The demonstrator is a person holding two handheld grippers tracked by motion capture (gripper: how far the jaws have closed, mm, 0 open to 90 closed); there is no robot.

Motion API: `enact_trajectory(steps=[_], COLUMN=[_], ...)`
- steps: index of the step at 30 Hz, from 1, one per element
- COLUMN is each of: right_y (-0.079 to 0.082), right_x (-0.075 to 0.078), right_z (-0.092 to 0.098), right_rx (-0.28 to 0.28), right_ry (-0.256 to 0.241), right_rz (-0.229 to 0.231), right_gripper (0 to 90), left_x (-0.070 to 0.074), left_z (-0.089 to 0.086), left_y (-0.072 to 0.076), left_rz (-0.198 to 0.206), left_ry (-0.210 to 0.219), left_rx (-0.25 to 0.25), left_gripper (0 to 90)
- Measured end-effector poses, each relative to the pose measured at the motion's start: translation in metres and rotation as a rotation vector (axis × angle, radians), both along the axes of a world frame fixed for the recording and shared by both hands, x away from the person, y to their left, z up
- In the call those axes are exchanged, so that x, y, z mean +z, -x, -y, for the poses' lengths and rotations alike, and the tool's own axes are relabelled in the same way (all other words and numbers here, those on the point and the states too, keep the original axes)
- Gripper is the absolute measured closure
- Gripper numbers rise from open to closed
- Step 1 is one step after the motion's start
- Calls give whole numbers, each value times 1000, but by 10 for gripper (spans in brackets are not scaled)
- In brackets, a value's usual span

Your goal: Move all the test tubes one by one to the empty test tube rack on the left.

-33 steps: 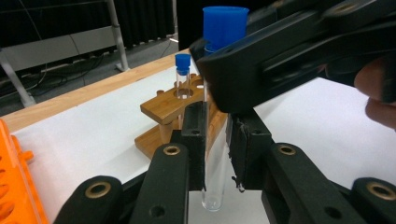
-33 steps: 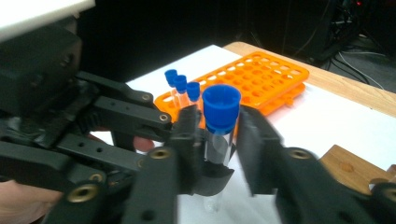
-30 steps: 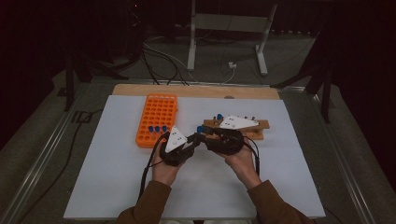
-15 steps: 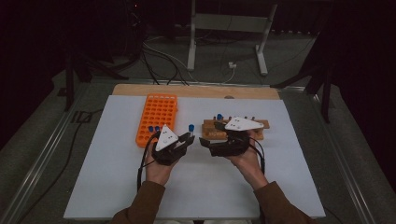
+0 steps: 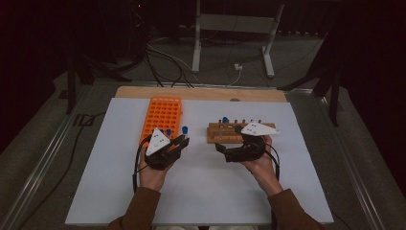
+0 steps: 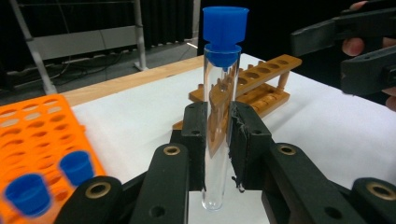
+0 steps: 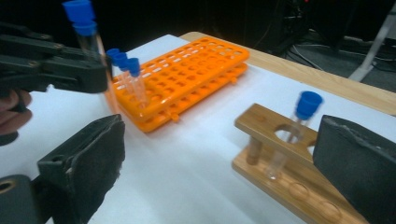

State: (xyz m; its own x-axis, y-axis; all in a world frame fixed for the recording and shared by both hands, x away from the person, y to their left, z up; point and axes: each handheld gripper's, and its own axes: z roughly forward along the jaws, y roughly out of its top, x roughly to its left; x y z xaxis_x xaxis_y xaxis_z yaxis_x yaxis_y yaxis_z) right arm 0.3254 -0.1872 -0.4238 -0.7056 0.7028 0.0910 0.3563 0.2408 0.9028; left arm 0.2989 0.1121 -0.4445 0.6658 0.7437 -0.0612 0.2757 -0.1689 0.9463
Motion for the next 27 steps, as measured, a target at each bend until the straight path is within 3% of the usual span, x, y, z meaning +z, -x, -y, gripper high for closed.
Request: enact_trajectory(steps=[15,27], right_y=[10,9], right_x=[-6,-6], right_z=[24,46], right_rx=[-73,-120], right_ry=[-12,-55], right_rz=[62,59], right_gripper=[0,0], left_x=[3,7], left_z=[-41,-68], left_y=[11,14], left_rz=[24,45], left_ry=[6,7], left_rx=[51,122], left_gripper=[782,782])
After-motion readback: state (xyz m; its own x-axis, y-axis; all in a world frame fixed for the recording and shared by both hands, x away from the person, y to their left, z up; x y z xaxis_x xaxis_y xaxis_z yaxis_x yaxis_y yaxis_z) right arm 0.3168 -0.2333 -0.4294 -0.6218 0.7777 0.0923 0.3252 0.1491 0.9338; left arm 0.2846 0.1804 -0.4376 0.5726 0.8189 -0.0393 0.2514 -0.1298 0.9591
